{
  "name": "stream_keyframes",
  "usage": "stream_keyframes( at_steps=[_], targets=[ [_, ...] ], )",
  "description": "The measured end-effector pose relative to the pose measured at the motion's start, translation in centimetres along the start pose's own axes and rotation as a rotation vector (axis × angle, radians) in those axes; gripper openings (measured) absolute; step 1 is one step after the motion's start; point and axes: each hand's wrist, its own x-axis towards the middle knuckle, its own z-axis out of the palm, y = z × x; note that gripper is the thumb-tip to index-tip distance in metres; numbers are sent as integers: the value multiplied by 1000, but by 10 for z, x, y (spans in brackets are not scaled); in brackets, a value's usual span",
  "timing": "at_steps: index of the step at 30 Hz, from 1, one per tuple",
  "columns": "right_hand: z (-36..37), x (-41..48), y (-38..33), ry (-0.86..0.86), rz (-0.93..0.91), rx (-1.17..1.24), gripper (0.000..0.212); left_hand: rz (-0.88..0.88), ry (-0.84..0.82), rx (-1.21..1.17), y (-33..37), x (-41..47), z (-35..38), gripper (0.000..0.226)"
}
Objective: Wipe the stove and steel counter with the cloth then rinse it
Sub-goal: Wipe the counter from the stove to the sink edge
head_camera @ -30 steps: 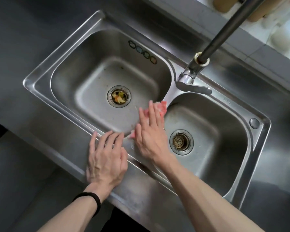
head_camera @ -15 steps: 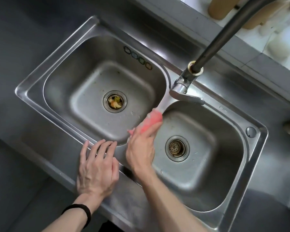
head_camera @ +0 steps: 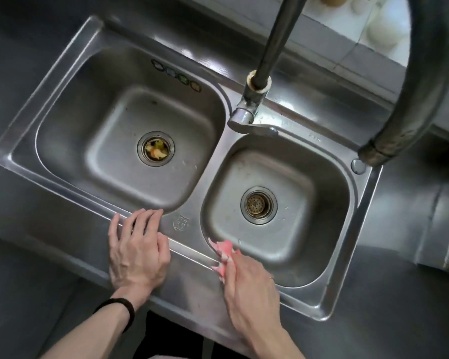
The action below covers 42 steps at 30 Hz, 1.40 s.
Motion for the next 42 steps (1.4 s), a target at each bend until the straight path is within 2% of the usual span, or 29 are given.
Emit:
stream_keyframes(
  at_steps=[4, 7, 9, 15, 20, 26, 33, 36, 39, 42],
  targets=[
    [5, -24, 34, 131, 119, -33, 62, 17, -5, 1, -1, -1, 0, 52],
    [17, -36, 35, 395, 213, 71, 53, 21, -13, -9, 0, 0, -1, 52],
    [26, -35, 32, 512, 262, 73, 49, 20, -26, -11, 0, 0, 0, 51],
    [34, -33, 31, 603, 249, 69, 44, 23, -75, 14, -1, 0, -2, 49],
    [35, -24, 21, 717, 340, 67, 40, 26, -104, 19, 0, 2, -6, 50],
    [36, -23, 21, 693, 357, 112, 37, 30, -110, 6, -5, 3, -5, 53],
    [41, -25, 25, 732, 350, 143, 32, 48, -243, -82, 5, 9, -26, 59],
    [42, -24, 26, 779, 320, 138, 31, 220, -195, -234, 41, 42, -43, 51],
    [44, -23, 26, 771, 320, 143, 31, 419, -45, -356, 99, 95, -66, 52],
    [46, -23, 27, 772, 326, 137, 32, 537, 64, -396, 150, 138, -85, 51]
  ],
)
